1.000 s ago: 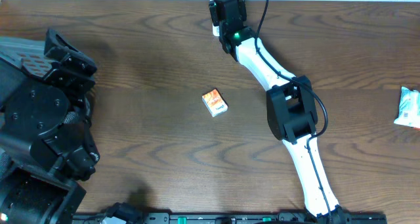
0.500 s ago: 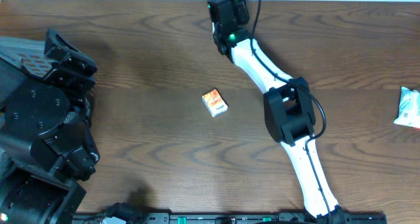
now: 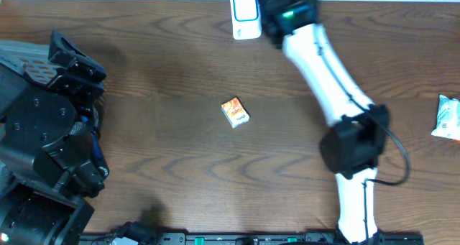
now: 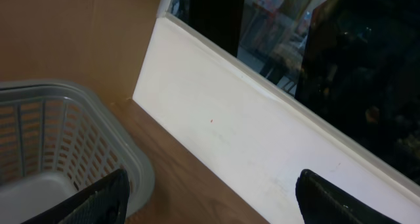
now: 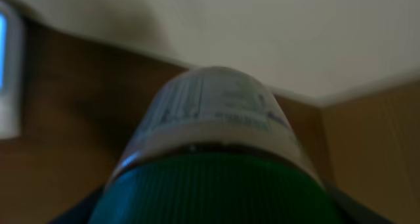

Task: Scan the item barcode
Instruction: 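Carry the jar right and set it down at the table edge, then move the right gripper back to the orange snack box, then grasp the orange snack box with the right gripper and lift it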

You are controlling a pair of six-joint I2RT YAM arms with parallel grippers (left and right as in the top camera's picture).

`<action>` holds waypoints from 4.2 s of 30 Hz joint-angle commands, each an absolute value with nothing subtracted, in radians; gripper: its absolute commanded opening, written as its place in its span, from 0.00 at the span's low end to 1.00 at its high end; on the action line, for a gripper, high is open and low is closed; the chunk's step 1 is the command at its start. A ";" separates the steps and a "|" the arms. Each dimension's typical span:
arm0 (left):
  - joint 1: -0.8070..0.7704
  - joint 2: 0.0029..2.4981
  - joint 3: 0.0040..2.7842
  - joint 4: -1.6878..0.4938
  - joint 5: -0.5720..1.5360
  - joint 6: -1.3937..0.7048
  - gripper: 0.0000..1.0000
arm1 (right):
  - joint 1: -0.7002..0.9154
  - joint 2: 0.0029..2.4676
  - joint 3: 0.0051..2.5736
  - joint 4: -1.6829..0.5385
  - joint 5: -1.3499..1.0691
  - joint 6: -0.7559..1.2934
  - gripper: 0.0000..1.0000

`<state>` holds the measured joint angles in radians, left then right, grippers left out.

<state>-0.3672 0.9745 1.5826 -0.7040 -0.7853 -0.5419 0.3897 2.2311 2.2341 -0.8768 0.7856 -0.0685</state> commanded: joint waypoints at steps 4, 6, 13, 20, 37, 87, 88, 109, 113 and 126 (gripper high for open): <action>-0.363 0.973 1.586 -0.703 -0.801 -0.528 0.82 | 0.173 2.208 2.241 -1.130 0.780 0.241 0.51; -0.363 0.973 1.586 -0.703 -0.801 -0.528 0.81 | 0.093 2.211 2.232 -1.187 0.723 0.314 0.51; -0.363 0.973 1.586 -0.703 -0.801 -0.528 0.82 | -0.165 2.212 2.129 -1.219 0.462 0.499 0.50; -0.363 0.973 1.586 -0.703 -0.801 -0.528 0.81 | -0.373 2.212 1.914 -1.132 0.290 0.630 0.52; -0.363 0.973 1.586 -0.703 -0.801 -0.528 0.82 | -0.654 2.162 2.035 -1.233 -0.287 0.588 0.99; -0.363 0.973 1.586 -0.703 -0.801 -0.528 0.82 | 0.519 2.457 2.152 -1.334 0.162 0.501 0.01; -0.363 0.973 1.586 -0.703 -0.801 -0.528 0.81 | 0.520 2.472 2.152 -1.346 0.154 0.501 0.01; -0.363 0.973 1.586 -0.703 -0.801 -0.528 0.82 | 0.660 2.526 2.186 -1.373 -0.336 0.421 0.01; -0.363 0.973 1.586 -0.703 -0.801 -0.528 0.82 | 0.653 2.506 2.239 -1.400 -0.376 0.421 0.01; -0.363 0.973 1.586 -0.703 -0.801 -0.528 0.81 | 0.678 2.349 2.260 -1.400 -0.179 0.448 0.99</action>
<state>-0.3672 0.9745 1.5826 -0.7036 -0.7856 -0.5419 0.6754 2.3810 2.2402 -1.4464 -0.2905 0.4370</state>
